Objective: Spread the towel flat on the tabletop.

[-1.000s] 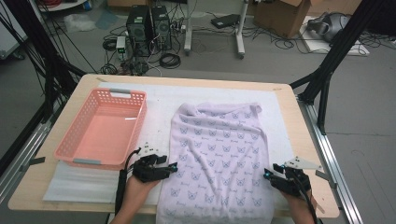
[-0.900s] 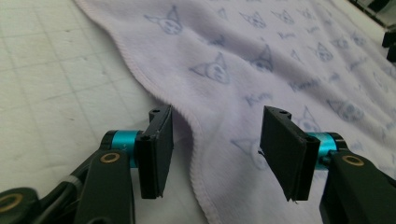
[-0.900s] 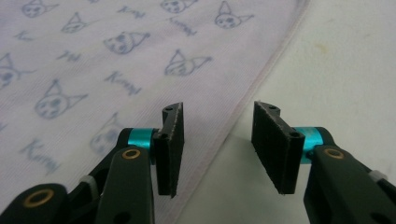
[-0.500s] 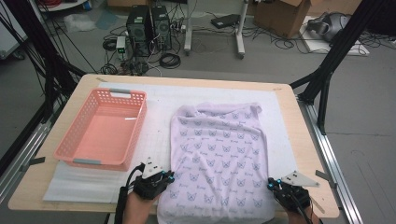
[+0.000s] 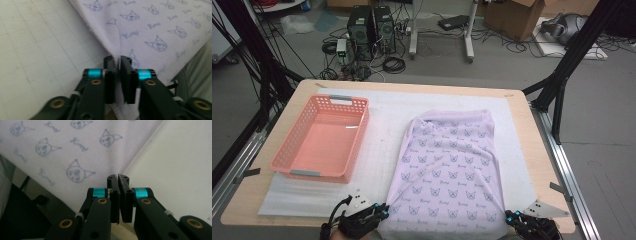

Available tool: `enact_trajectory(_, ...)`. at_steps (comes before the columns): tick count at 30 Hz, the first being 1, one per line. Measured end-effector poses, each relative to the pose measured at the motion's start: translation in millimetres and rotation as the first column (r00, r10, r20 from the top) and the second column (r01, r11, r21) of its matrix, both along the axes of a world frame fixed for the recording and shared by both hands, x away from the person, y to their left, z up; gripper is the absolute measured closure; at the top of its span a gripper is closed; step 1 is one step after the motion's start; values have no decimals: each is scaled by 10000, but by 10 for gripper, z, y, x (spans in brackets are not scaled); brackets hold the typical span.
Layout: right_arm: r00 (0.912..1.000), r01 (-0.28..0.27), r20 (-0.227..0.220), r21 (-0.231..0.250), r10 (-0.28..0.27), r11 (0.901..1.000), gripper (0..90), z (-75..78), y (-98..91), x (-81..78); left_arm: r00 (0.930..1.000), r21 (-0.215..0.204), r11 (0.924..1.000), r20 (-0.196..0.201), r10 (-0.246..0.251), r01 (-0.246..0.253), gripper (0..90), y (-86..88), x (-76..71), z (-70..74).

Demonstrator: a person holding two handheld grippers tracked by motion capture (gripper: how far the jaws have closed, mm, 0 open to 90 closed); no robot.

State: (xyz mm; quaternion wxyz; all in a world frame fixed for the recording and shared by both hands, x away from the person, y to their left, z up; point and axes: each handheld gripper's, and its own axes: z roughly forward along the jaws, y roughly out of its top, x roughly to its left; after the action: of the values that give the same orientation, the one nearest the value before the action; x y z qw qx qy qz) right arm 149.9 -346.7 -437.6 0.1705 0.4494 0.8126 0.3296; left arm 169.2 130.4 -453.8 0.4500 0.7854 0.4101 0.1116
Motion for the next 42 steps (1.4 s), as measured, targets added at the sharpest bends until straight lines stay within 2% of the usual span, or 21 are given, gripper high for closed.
enact_trajectory(1,10000,-2,53,112,1,9999,769,3,-2,0,9999,-88,9999,45,91,-91,645,6,32,0)
enact_trajectory(2,9999,-14,112,269,11,9996,729,6,1,8,9998,-206,9996,30,177,-177,553,13,81,3)
enact_trajectory(3,9997,-76,222,400,67,9992,692,10,4,19,9998,-335,9992,21,202,-202,512,17,129,7)
enact_trajectory(5,9984,112,543,616,-146,9980,620,28,20,60,9994,-458,9987,255,220,-208,485,11,219,23)
enact_trajectory(7,9944,533,866,880,-609,9947,571,53,36,113,9989,-565,9981,406,248,-225,469,8,315,52)
enact_trajectory(10,9875,971,1140,1048,-1090,9897,510,49,72,229,9974,-509,9981,621,378,-347,458,-10,481,77)
enact_trajectory(12,9868,1197,969,1050,-1300,9872,490,8,103,324,9972,-341,9985,605,437,-417,451,-44,622,78)
enact_trajectory(16,9871,1252,904,766,-1319,9892,489,-66,218,501,9979,-111,9979,114,636,-635,429,-114,830,66)
enact_trajectory(19,9888,1165,894,352,-1192,9926,582,-116,312,586,9995,304,9990,5,330,-330,449,-216,883,33)
enact_trajectory(21,9908,983,894,373,-1013,9945,755,-107,329,592,9985,875,9955,457,315,-354,534,-280,841,20)
enact_trajectory(22,9925,810,888,321,-836,9962,827,-104,341,582,9980,1048,9941,605,204,-267,669,-285,822,21)
enact_trajectory(23,9931,742,895,212,-758,9970,853,-99,358,566,9986,949,9954,534,41,-92,827,-284,806,21)
enact_trajectory(24,9938,613,922,98,-619,9981,862,-91,361,555,9981,1106,9938,610,35,-103,866,-284,780,27)
enact_trajectory(26,9970,442,626,312,-460,9985,867,-75,327,527,9979,1140,9934,648,79,-153,872,-255,709,35)
enact_trajectory(32,9994,-27,358,447,11,9990,867,-44,204,361,9981,487,9988,620,63,-93,872,-61,368,-12)
enact_trajectory(37,9984,-540,206,339,533,9980,867,-24,164,152,9970,437,9984,666,-393,364,868,-13,111,-5)
enact_trajectory(38,9979,-624,204,367,617,9974,865,-23,153,118,9967,450,9982,682,-437,407,853,-3,82,-11)
enact_trajectory(40,9971,-719,286,486,705,9962,826,-9,138,78,9977,304,9991,608,-302,284,734,19,90,-16)
enact_trajectory(42,9974,-510,552,803,467,9955,716,33,119,77,9987,-11,10000,513,-77,78,620,39,139,-16)
